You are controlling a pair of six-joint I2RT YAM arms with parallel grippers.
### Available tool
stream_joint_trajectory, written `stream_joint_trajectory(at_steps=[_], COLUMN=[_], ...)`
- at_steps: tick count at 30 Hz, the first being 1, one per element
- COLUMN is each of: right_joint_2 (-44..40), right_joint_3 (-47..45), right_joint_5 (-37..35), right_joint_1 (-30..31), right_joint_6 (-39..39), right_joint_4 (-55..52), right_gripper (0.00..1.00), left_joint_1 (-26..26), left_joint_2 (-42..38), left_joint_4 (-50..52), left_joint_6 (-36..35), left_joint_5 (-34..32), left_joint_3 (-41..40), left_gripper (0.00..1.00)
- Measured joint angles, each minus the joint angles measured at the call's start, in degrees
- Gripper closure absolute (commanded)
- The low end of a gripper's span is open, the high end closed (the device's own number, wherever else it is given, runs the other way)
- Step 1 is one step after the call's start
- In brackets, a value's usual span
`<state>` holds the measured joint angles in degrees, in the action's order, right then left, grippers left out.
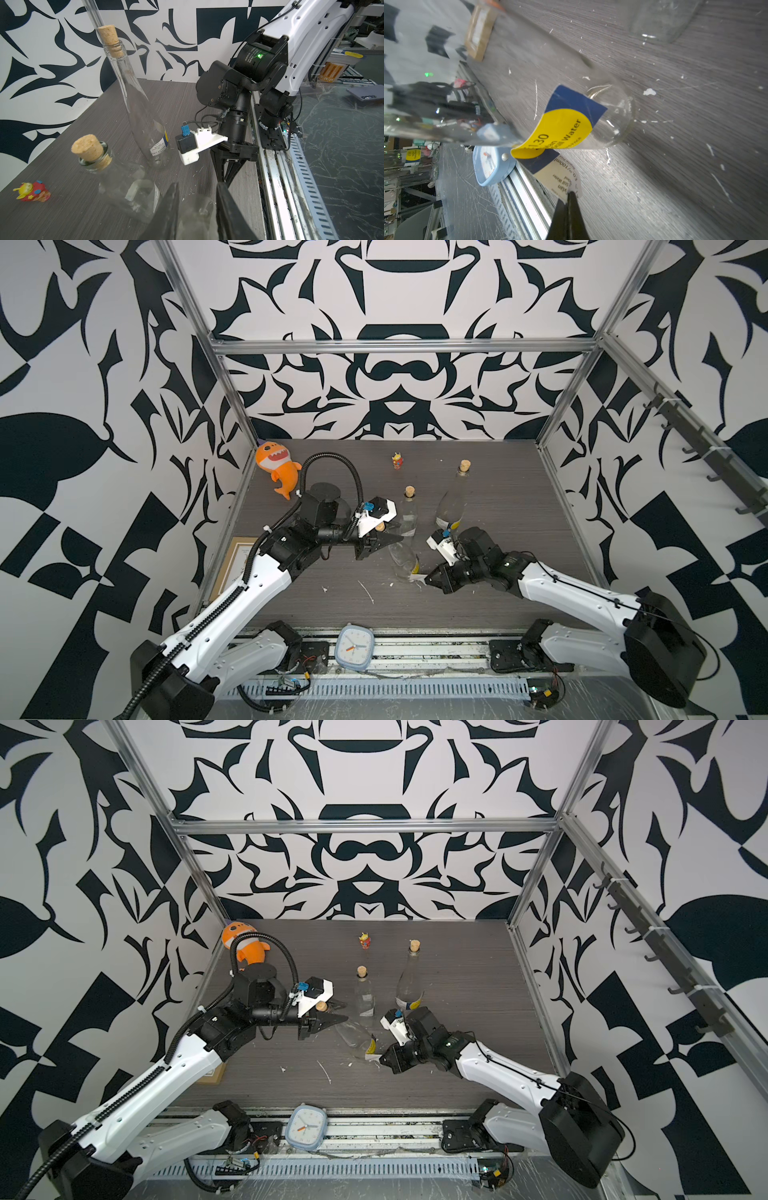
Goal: Remove the label from the bottle
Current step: Tear open the label from the bottle.
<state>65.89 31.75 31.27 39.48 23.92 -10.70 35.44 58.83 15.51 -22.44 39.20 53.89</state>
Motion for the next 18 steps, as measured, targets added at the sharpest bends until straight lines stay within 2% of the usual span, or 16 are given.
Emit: stream_joint_trajectory(at_steps=[8,18], right_joint_2=[0.3,8.6], right_joint_3=[-0.3,-0.3], right_joint_5=[2.5,3.4], right_joint_1=[0.5,7.8], right_joint_6=[-0.8,1.4], right_joint_4=[1.7,15.1], right_gripper=[1.0,1.0], left_joint_1=[0.3,0.3], left_joint_2=[-0.8,3.1], left_joint_4=[3.3,16.9], left_joint_6=[-0.2,-3.4], left_joint_5=[-1.2,-3.7], left_joint_3=[1.1,9.8], left_gripper=[1.0,1.0])
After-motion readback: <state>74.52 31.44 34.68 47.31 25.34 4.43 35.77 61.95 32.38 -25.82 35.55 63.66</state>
